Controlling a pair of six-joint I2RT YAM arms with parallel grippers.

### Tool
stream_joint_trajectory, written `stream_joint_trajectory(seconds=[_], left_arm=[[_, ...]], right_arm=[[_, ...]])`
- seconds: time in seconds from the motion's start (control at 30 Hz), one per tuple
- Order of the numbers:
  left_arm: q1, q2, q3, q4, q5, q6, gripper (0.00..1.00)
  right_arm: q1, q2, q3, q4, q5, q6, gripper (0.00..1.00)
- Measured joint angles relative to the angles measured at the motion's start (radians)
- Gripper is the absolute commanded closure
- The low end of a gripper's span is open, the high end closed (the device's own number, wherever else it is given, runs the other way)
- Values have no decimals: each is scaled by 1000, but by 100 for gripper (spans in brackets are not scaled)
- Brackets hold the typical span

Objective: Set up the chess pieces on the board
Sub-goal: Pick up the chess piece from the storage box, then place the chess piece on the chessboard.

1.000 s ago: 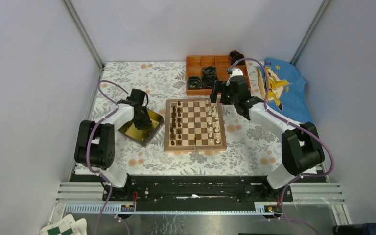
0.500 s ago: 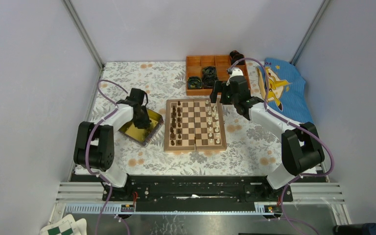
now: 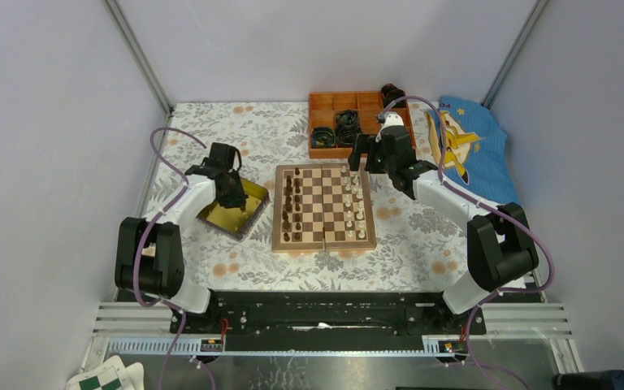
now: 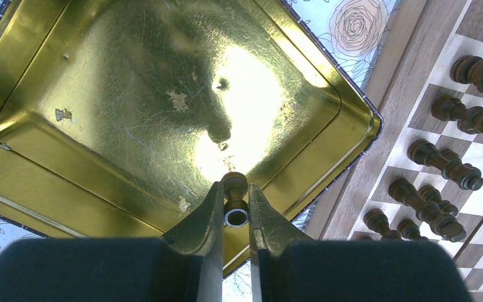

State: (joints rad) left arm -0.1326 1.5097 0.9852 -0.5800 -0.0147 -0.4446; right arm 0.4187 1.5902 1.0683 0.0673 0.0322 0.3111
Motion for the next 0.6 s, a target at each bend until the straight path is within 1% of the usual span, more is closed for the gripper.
stream_joint_trajectory(seconds=[0.23,0.33,0.43,0.6], left_arm=[[0,-8,0,-5,-3,3,95],[-4,-29,19,-41,-16,5,96],[-18,-42,88,-79,-40,10,99],[-64,-26,261,-109,-65,19,100]], right_arm=[[0,0,0,0,0,0,0],[0,0,0,0,0,0,0],[0,0,0,0,0,0,0],[0,0,0,0,0,0,0]])
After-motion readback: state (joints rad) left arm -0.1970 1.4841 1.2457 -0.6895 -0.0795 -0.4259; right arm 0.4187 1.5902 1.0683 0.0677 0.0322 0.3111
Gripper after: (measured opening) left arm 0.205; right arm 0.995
